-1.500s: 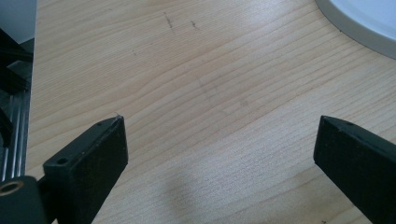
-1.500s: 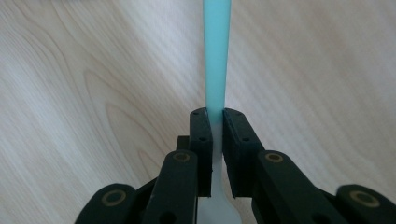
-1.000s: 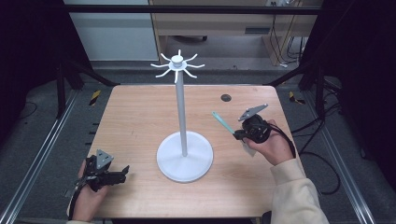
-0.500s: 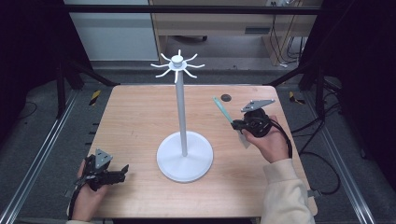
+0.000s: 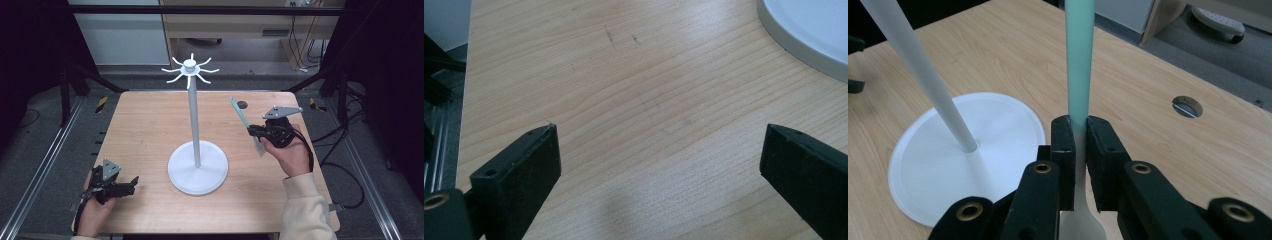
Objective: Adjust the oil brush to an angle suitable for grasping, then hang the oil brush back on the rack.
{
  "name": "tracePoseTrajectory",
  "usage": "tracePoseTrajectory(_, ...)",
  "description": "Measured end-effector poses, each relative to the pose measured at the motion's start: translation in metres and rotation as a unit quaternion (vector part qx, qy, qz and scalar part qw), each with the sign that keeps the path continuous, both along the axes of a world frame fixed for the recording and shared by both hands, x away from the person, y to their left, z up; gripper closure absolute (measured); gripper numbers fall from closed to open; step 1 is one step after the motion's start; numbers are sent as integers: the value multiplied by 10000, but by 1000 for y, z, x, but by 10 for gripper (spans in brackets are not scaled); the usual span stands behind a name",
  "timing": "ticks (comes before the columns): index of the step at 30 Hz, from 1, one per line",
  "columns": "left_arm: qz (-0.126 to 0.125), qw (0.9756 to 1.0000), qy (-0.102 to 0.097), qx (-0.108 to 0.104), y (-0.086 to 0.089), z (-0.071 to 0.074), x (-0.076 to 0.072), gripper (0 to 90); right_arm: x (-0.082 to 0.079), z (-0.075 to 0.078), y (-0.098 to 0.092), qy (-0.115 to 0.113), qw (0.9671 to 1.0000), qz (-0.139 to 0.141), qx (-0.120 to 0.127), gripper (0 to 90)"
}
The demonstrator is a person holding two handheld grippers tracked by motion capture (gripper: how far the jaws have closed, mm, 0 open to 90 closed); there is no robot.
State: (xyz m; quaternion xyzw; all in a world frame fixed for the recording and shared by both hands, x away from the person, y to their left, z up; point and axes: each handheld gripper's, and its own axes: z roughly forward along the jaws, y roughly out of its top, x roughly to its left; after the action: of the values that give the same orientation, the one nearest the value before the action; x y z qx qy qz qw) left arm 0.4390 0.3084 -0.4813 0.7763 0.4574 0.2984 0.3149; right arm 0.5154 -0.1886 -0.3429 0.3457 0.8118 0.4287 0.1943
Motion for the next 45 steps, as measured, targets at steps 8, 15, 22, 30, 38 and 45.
tracePoseTrajectory(8, 43, 10000, -18, -38, 2, 1, 0, 25, -11, 18, -5, -287, 9988, 6, 389, 827)
tracePoseTrajectory(15, 6, 10000, -10, -18, 0, 0, 0, 25, -20, 31, -1, -531, 9969, 79, 572, 826)
tracePoseTrajectory(22, 14, 10000, -17, -26, 0, 1, 0, 25, -28, 41, 0, -732, 9946, 126, 725, 826)
tracePoseTrajectory(30, 26, 10000, -26, -20, 1, 1, 0, 25, -38, 53, -1, -938, 9918, 154, 855, 826)
tracePoseTrajectory(38, -11, 10000, -36, 3, 0, 1, 0, 25, -43, 58, 3, -1040, 9905, 154, 891, 826)
tracePoseTrajectory(45, -4, 10000, -34, 29, 0, 1, -1, 25, -51, 67, 4, -1224, 9873, 154, 1000, 826)
